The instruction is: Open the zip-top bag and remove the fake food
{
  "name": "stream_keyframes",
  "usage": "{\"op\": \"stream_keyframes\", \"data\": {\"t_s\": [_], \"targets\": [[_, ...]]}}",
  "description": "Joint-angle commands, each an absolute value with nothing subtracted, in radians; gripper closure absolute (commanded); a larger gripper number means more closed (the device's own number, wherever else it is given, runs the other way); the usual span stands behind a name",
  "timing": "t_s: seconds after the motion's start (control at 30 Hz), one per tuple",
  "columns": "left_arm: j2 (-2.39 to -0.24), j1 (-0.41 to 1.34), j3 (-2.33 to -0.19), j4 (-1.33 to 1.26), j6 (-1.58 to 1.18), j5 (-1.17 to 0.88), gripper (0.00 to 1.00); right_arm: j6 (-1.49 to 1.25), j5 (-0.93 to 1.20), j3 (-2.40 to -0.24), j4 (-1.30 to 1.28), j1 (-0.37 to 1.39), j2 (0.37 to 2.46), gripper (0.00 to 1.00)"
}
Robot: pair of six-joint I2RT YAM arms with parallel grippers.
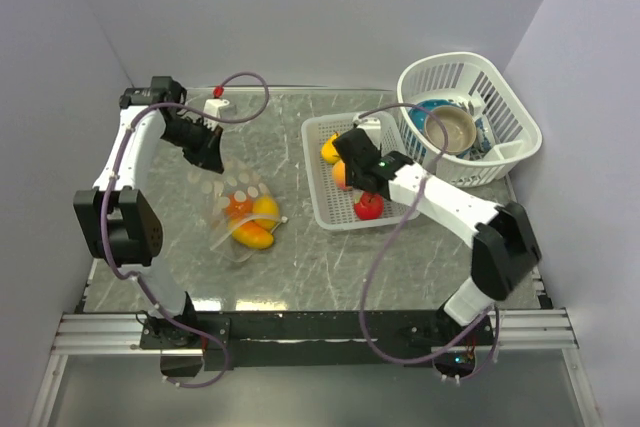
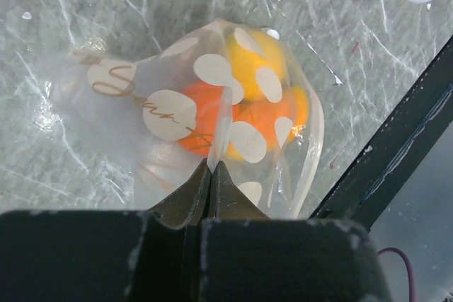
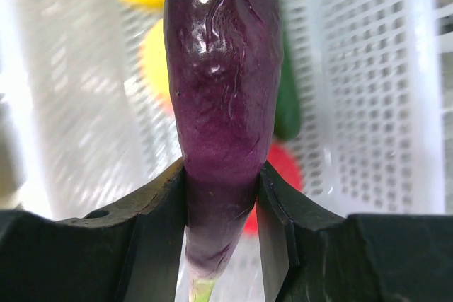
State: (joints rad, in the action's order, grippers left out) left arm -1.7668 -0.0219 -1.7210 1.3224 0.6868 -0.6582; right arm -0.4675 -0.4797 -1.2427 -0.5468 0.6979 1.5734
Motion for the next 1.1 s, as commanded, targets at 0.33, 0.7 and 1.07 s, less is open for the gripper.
{"op": "stream_keyframes", "data": {"t_s": [0.33,0.7,1.07], "targets": [[-1.753,-0.020,-1.513,1.233,0.680,-0.635,0.99,-0.324,-0.739,-1.283,-0.402,0.834,1.516,0.00],[-1.776,-0.020,-1.471,1.114,0.615,-0.583,0.99,-0.129,0.064,-1.140,-0.224,1.066,1.431,0.49],[-1.773,-0.017,-1.447,1.008,0.515,-0.558,0.99,-0.083,0.251,-1.293,-0.224,1.101,1.723,0.43]]}}
